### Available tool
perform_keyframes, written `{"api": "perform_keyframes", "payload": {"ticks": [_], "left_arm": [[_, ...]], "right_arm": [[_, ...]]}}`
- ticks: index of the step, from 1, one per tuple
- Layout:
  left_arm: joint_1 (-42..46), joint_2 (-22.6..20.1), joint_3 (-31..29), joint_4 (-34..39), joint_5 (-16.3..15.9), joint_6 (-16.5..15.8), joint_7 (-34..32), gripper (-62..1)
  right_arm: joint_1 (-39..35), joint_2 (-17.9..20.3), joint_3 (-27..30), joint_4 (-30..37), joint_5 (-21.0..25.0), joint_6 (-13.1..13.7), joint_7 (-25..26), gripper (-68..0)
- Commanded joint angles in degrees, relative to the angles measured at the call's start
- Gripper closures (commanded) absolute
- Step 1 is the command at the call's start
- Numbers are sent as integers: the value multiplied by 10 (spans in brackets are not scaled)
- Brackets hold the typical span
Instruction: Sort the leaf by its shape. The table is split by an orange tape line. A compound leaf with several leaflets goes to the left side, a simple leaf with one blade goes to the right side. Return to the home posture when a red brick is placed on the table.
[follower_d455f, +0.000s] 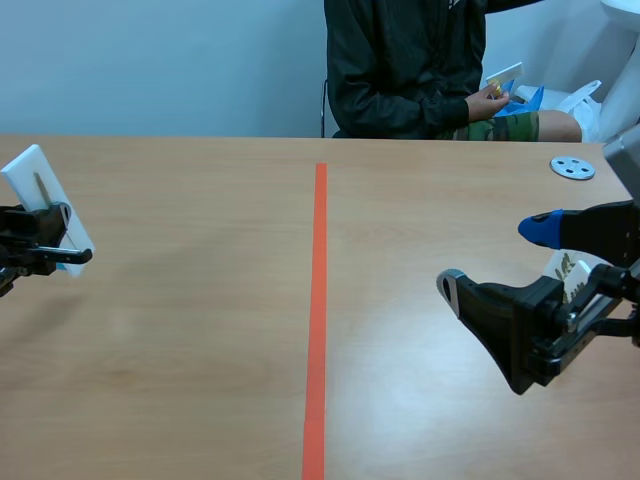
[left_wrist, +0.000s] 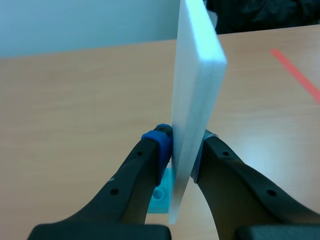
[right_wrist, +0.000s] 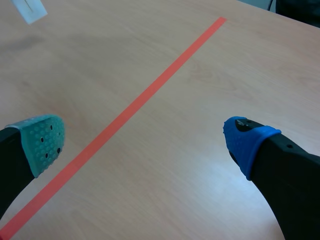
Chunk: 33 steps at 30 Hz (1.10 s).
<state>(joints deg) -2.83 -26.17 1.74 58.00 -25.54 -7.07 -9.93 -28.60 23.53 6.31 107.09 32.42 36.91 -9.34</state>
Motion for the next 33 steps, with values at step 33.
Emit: {"api": "perform_keyframes", "payload": {"ticks": [33], "left_arm": [[-116, -2, 17, -236, -26, -16, -109, -64]], "right_arm": [[5, 9, 8, 0, 6, 0, 6, -679]]}}
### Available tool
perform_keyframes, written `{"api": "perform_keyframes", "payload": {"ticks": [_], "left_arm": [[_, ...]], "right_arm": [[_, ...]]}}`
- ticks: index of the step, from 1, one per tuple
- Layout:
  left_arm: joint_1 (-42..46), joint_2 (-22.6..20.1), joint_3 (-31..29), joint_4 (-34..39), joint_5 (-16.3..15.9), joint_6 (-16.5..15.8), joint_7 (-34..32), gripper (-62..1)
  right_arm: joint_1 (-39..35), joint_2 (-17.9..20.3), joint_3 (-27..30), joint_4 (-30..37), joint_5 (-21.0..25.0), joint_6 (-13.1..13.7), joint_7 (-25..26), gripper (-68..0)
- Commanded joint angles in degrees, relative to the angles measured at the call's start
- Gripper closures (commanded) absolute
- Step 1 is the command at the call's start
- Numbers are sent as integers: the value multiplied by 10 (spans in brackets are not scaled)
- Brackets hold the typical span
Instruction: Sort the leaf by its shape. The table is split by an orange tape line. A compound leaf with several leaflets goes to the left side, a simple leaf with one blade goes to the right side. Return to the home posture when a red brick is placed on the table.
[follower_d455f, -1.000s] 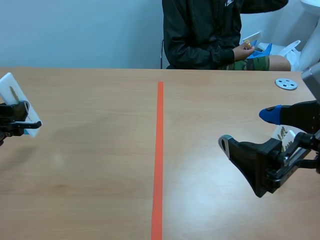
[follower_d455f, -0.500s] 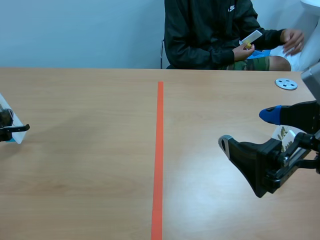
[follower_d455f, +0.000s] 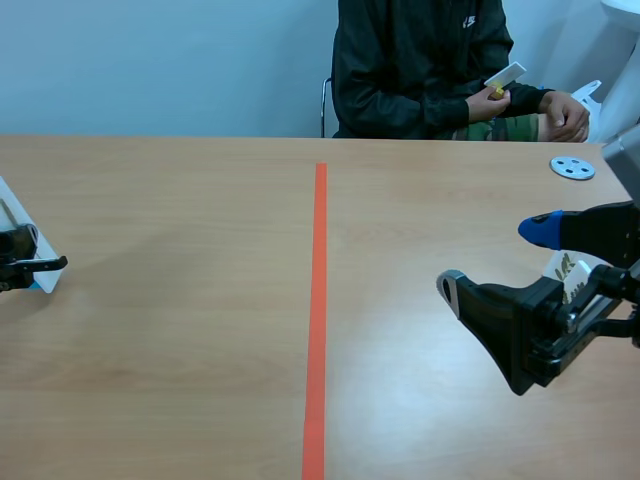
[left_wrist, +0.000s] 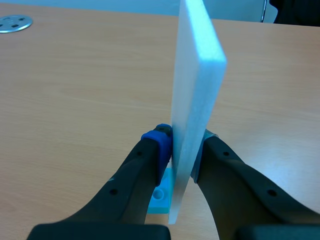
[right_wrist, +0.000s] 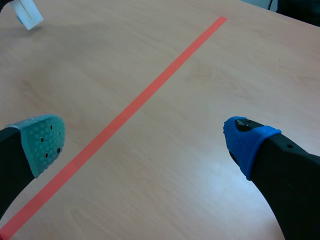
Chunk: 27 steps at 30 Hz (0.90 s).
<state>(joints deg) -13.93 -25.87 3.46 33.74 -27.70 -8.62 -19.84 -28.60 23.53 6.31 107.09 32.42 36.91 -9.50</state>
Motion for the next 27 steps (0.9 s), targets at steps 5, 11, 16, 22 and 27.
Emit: {"api": "perform_keyframes", "payload": {"ticks": [5, 11, 16, 22, 27], "left_arm": [[0, -5, 0, 6, -4, -1, -7, -64], [6, -5, 0, 6, -4, -1, -7, -75], [6, -5, 0, -1, -4, -1, -10, -77], [6, -5, 0, -1, -4, -1, -9, -77], [6, -5, 0, -1, -4, -1, -9, -116]], "right_arm": [[5, 9, 8, 0, 6, 0, 8, -679], [5, 9, 8, 0, 6, 0, 8, -679], [5, 9, 8, 0, 6, 0, 8, -679], [5, 9, 8, 0, 7, 0, 8, -679], [5, 9, 8, 0, 7, 0, 8, -679]]}}
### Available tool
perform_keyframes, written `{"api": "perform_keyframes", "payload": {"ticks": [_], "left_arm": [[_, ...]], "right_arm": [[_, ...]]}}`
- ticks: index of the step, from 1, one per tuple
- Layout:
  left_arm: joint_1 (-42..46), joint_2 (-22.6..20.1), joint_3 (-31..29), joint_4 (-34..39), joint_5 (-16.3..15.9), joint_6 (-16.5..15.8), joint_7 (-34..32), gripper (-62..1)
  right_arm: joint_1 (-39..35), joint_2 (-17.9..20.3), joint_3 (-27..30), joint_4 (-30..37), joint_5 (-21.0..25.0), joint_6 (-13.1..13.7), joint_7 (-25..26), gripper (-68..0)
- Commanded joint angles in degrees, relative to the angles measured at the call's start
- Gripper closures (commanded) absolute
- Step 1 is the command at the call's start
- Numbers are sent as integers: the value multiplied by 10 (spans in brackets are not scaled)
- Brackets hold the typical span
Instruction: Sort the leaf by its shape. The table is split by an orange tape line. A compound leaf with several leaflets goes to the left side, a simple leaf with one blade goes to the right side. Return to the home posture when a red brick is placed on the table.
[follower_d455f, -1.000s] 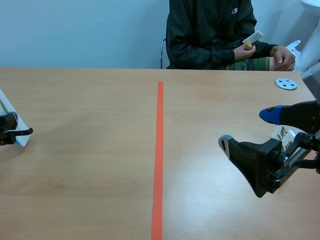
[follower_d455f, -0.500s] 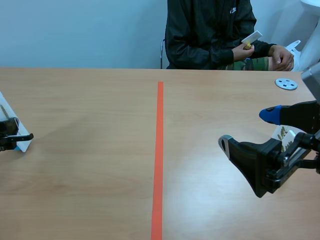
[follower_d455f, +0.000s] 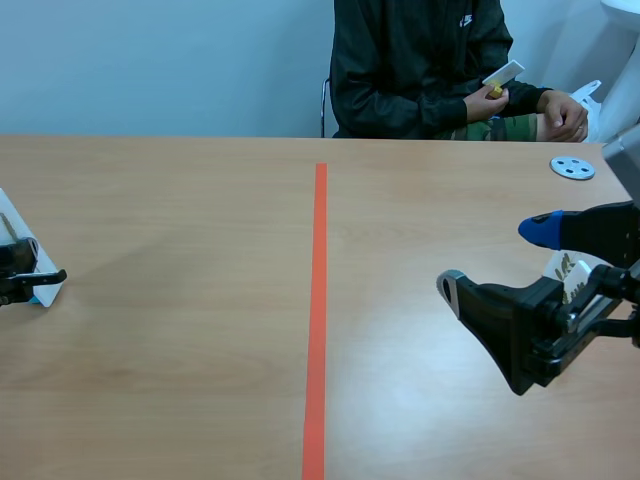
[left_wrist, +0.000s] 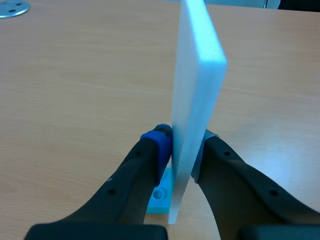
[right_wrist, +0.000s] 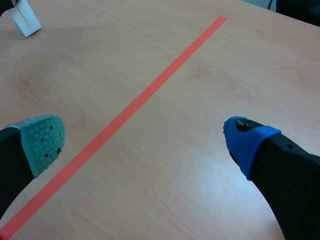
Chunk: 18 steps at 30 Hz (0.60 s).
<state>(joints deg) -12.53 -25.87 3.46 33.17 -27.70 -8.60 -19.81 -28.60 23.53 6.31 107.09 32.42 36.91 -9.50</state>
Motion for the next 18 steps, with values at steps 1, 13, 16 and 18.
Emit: {"api": "perform_keyframes", "payload": {"ticks": [1, 13, 16, 18], "left_arm": [[-8, -5, 0, 5, -4, -1, -9, -132], [-8, -5, 0, 6, -4, -1, -10, -288], [-5, -7, 0, 11, -4, -1, -11, -389], [-4, -9, 0, 18, -4, -1, -16, -464]], "right_arm": [[5, 9, 8, 0, 7, 0, 8, -679], [5, 9, 8, 0, 8, 0, 8, -679], [5, 9, 8, 0, 8, 0, 8, -679], [5, 9, 8, 0, 8, 0, 8, -679]]}}
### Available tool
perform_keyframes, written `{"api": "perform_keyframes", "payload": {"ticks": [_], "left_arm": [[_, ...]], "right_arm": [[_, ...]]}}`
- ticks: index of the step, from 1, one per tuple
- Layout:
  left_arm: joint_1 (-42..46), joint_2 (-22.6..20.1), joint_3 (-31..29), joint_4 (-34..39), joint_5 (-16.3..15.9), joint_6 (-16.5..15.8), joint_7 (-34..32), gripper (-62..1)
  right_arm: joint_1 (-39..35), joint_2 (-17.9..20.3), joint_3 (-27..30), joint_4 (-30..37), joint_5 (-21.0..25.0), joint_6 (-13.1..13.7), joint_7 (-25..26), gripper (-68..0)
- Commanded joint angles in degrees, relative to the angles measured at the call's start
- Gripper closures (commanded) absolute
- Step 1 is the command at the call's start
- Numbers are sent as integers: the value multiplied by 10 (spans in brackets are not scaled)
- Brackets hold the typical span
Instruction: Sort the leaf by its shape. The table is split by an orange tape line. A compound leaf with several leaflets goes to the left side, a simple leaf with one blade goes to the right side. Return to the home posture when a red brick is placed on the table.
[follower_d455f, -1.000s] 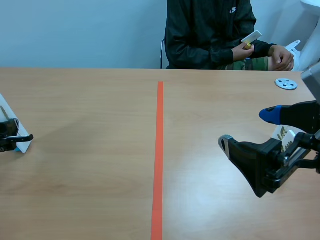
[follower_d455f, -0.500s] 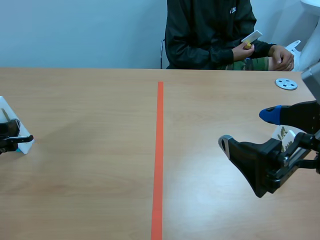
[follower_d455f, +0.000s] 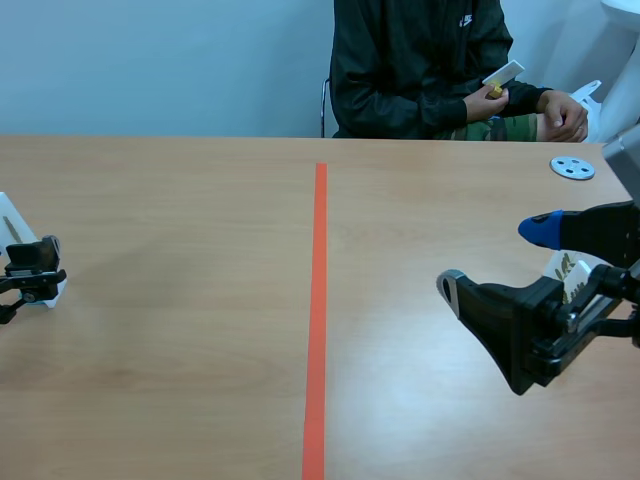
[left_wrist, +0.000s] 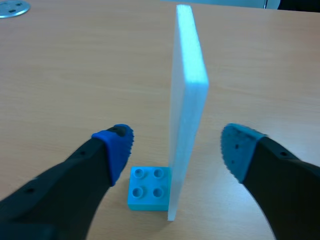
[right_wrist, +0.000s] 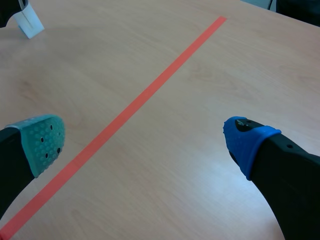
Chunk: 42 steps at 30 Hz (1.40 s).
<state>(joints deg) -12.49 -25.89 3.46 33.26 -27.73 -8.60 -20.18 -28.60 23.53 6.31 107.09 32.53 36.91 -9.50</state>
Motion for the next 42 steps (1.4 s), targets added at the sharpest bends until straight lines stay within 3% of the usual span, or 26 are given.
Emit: {"api": "perform_keyframes", "payload": {"ticks": [1, 3, 12, 22, 26, 33, 38, 42], "left_arm": [[-4, -10, 0, 21, -4, -1, -10, -493], [1, -15, -1, 34, -4, -1, -10, -526], [71, -50, -20, 174, -4, -1, 4, -528], [178, -87, -104, 380, -6, -2, 58, -528], [248, -93, -129, 481, -6, -44, 83, -531], [381, -92, -133, 638, -6, -123, 111, -613], [457, -81, -133, 698, -6, -154, 155, -623], [495, -56, -127, 711, -6, -161, 178, -623]], "right_arm": [[5, 9, 8, 0, 7, 0, 8, -679], [5, 9, 8, 0, 7, 0, 8, -679], [5, 7, 8, 0, 8, 0, 8, -679], [5, 7, 8, 0, 8, 0, 8, -679], [5, 7, 9, 0, 7, 0, 8, -679], [5, 7, 9, 0, 7, 0, 8, -679], [5, 7, 9, 0, 7, 0, 8, -679], [5, 7, 9, 0, 7, 0, 8, -679]]}}
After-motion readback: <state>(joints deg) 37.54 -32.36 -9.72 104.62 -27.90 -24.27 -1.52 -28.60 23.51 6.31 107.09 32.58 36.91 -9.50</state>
